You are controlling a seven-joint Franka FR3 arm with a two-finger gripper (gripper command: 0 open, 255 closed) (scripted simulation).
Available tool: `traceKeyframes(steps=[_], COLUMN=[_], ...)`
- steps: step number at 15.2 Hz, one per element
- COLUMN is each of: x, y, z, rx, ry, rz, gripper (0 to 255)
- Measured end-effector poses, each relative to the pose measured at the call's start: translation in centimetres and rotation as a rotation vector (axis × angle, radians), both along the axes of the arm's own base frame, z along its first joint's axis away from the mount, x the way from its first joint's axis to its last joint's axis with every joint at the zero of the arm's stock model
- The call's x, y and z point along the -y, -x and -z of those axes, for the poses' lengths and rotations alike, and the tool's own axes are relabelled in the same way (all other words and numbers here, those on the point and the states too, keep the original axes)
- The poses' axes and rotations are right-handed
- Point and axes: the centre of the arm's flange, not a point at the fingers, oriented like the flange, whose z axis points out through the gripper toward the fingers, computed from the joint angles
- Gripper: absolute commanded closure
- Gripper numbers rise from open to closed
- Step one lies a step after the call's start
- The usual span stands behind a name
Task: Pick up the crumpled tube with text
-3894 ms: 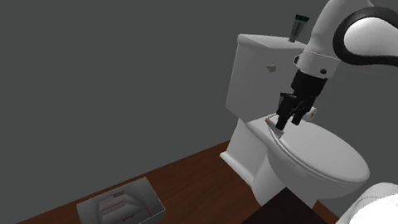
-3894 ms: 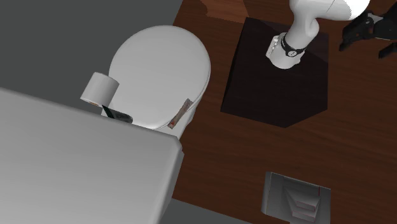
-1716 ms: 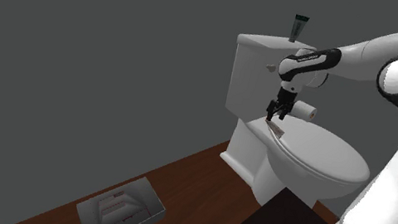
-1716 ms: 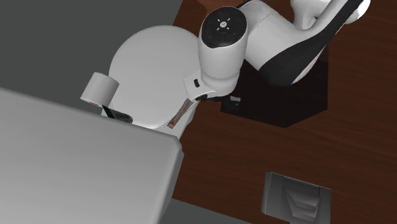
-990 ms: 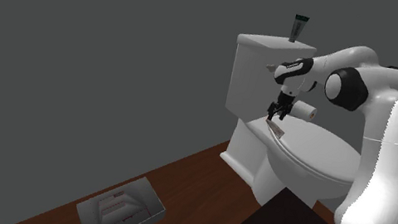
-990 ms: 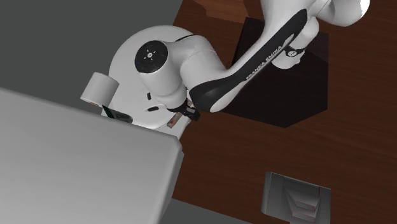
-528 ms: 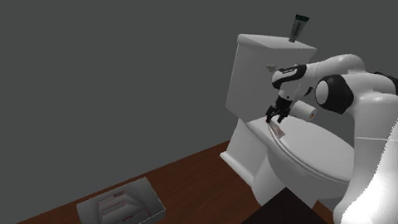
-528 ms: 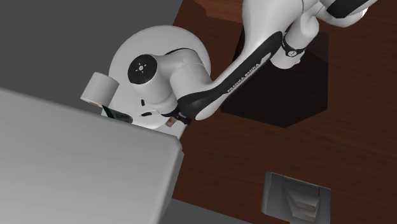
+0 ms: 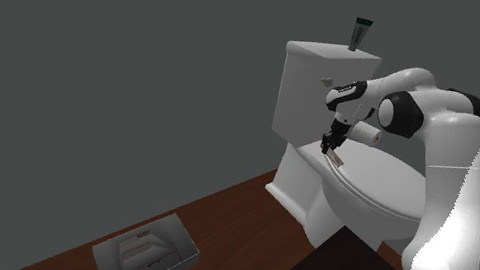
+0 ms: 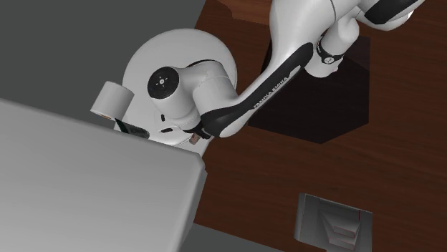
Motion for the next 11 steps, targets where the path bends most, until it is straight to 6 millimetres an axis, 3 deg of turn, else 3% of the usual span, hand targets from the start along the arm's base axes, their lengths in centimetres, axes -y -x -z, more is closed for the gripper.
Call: traceKeyframes(steps=[6, 11], x=[0.0, -0.1], y=[0.0, 0.0], z=[0.0, -2.1], rx=[0.000, 0.000], ry=[0.000, 0.000], rz=[0.000, 0.000], gripper=[255, 255])
